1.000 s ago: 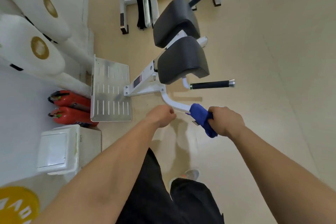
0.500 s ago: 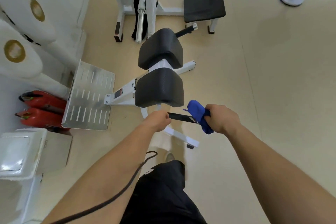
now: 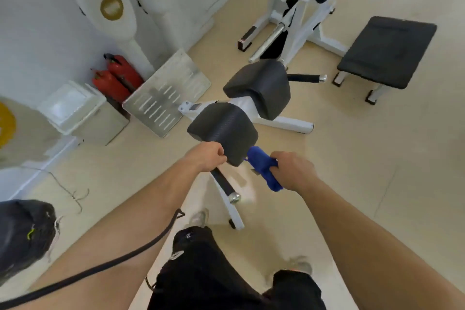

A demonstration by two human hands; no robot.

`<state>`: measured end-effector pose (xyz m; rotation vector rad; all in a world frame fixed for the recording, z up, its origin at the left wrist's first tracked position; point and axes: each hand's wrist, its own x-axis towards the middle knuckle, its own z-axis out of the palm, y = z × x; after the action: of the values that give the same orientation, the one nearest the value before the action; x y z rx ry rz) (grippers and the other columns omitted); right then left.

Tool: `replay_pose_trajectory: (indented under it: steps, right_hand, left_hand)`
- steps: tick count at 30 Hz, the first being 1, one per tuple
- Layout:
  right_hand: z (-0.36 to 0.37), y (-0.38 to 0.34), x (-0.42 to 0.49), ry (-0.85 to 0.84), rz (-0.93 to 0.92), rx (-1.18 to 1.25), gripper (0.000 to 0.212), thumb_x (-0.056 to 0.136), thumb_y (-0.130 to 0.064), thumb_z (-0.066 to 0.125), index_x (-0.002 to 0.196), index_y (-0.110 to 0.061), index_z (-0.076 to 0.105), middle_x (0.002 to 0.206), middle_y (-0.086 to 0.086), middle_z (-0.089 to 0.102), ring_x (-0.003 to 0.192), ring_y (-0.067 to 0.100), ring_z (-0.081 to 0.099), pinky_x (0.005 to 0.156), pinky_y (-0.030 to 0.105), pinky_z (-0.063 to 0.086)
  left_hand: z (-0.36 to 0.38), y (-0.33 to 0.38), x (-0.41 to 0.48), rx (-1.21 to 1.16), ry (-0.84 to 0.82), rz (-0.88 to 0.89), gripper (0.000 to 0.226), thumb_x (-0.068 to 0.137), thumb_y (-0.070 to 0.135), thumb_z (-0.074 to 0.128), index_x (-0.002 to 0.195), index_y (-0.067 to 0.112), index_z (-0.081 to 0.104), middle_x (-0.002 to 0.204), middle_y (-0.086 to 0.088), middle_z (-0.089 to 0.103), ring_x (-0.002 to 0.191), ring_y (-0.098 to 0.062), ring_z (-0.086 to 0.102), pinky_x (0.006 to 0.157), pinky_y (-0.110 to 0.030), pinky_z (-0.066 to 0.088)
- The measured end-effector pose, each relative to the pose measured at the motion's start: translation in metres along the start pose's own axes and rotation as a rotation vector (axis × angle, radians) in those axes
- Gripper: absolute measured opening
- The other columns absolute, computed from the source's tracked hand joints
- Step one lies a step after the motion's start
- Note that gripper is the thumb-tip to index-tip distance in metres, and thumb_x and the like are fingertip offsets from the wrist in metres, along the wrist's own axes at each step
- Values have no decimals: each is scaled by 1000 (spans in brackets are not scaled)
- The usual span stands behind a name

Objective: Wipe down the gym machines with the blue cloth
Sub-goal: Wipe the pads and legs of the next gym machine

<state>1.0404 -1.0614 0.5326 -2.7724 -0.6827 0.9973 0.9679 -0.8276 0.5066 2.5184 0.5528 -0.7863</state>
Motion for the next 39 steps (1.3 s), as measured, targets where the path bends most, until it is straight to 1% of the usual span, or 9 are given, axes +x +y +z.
replay_pose_trajectory:
  steps: [8,15,19,21,25,30,33,37,39]
  right_hand:
    - [-44,83,-27,-93,-296,-80,22,91,-18,50,110,-22,61,97,3,67,81,24,61,63,29,45]
    - [-56,106,-5,-132,-453,11,27,96,-23,50,120,-26,61,95,-1,62,85,22,61,72,32,50]
    - [-61,105,36,-116,-516,30,14,94,-23,52,81,-30,53,73,-3,56,71,22,55,70,43,53]
    - [-63,104,62,-95,-516,26,8,95,-27,54,86,-28,56,75,-5,57,72,20,57,68,40,52]
    - [-72,99,121,-71,-475,17,11,94,-35,60,104,-31,55,82,-12,56,74,9,56,59,21,41]
    - [-103,76,182,-92,-463,-35,23,89,-36,67,107,-28,55,87,-11,59,77,12,59,65,26,47]
    - [-115,62,205,-85,-447,184,18,88,-31,68,99,-34,55,84,-18,60,75,4,60,58,15,42]
    - [-117,46,227,-100,-471,442,14,86,-25,64,93,-36,64,83,-14,65,77,2,61,56,11,45]
    - [-114,40,238,-143,-500,492,12,86,-24,63,96,-32,64,87,-12,65,79,6,61,60,13,45]
  left_hand:
    - [63,103,-70,-447,128,-57,81,81,46,73,150,34,32,137,5,52,114,-15,57,93,-30,49]
    - [88,150,-61,-630,346,-26,25,81,35,75,102,28,62,100,5,62,94,-15,60,87,-39,52]
    - [88,150,-25,-773,483,-162,15,85,34,71,83,27,58,80,7,62,74,-11,59,67,-26,48]
    - [81,146,0,-809,497,-193,16,85,35,70,81,27,58,76,9,61,67,-7,58,61,-22,45]
    - [56,140,54,-864,500,-218,14,85,33,71,84,26,59,76,9,63,65,-7,63,58,-22,49]
    - [13,130,104,-812,538,-269,14,89,34,67,94,23,60,84,9,62,75,-8,60,66,-21,46]
    - [-3,126,120,-872,612,-339,21,91,33,66,107,25,55,92,9,60,83,-10,60,78,-31,53]
    - [-2,125,134,-869,627,-376,59,90,31,67,142,34,40,105,6,64,95,-13,62,85,-30,51]
    - [1,125,140,-834,608,-379,49,90,31,66,137,35,51,116,9,66,104,-13,61,90,-31,50]
